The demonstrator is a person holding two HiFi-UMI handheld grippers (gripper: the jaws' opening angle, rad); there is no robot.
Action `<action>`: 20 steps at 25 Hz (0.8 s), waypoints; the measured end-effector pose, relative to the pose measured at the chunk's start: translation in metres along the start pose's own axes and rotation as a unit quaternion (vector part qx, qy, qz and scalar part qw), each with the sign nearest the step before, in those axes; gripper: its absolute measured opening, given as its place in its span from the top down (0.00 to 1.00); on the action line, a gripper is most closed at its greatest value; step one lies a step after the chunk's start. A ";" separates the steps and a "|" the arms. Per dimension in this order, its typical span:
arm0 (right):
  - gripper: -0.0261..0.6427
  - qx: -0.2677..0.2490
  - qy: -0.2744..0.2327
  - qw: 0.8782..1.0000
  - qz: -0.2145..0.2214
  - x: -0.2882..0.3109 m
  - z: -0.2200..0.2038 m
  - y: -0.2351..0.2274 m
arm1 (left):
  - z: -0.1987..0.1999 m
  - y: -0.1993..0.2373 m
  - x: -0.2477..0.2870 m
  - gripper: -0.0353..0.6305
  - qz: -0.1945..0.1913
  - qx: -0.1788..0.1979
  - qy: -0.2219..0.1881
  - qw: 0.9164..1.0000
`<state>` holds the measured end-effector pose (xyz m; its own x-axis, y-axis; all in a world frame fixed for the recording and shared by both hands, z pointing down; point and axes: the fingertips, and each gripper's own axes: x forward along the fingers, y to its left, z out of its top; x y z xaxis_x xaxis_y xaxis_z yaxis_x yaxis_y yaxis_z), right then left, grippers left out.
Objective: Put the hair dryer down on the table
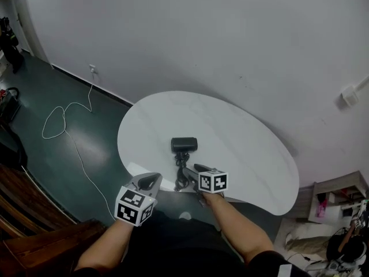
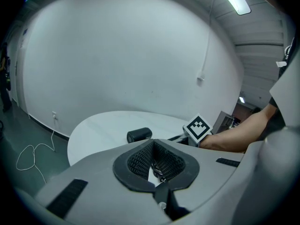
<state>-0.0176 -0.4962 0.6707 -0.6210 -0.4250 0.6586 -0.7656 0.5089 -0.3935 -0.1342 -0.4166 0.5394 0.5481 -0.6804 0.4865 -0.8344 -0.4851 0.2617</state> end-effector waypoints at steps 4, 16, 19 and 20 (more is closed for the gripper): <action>0.61 0.018 -0.054 0.998 0.034 -0.035 0.020 0.013 | 0.006 -0.010 0.007 0.93 0.001 0.001 0.001 1.000; 0.94 -0.012 -0.204 0.976 0.079 -0.162 0.051 0.044 | 0.035 -0.048 0.020 0.93 -0.036 0.029 -0.011 0.999; 0.95 -0.011 -0.221 0.972 0.079 -0.180 0.053 0.042 | 0.038 -0.055 0.020 0.93 -0.043 0.037 -0.015 0.998; 0.95 -0.008 -0.228 0.970 0.080 -0.185 0.054 0.041 | 0.039 -0.056 0.020 0.93 -0.044 0.039 -0.015 0.998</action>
<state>0.0564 -0.4373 0.4979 -0.7448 -0.6239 0.2367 -0.6524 0.6062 -0.4549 -0.0738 -0.4248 0.5017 0.6224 -0.6487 0.4380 -0.7759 -0.5849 0.2362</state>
